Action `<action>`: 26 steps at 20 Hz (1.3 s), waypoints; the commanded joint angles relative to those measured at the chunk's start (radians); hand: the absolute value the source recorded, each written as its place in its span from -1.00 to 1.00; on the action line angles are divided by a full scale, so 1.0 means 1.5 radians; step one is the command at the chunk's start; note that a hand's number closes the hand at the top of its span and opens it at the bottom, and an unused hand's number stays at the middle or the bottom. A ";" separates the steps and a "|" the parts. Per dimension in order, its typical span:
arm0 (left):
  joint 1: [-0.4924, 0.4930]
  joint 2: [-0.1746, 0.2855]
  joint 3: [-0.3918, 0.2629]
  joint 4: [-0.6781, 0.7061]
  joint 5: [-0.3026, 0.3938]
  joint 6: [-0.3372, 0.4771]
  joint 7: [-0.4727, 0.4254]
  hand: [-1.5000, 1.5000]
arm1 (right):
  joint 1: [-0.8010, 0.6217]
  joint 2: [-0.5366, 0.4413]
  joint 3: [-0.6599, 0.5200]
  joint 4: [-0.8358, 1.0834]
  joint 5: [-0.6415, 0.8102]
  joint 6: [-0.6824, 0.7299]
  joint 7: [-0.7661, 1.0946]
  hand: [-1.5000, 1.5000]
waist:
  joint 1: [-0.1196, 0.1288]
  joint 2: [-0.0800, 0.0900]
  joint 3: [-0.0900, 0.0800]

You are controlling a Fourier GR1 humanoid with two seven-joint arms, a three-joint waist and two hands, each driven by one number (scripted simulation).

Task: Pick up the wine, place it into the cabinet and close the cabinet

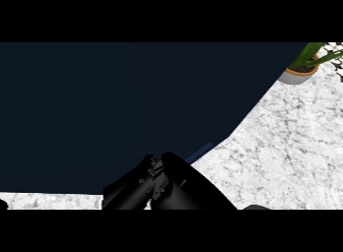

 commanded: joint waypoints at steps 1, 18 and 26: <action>0.004 0.007 0.024 0.040 0.009 -0.037 -0.002 -1.00 | -0.148 0.040 -0.066 0.150 -0.062 -0.019 -0.002 1.00 | -0.011 0.001 0.002; 0.013 -0.046 0.062 0.009 -0.048 -0.025 0.014 -1.00 | -0.139 0.042 -0.165 0.386 -0.159 0.009 -0.158 1.00 | -0.029 -0.002 0.003; -0.042 -0.055 0.073 0.034 -0.051 -0.010 0.048 -1.00 | -0.192 -0.016 -0.265 0.554 -0.169 0.154 -0.255 1.00 | -0.028 0.000 0.003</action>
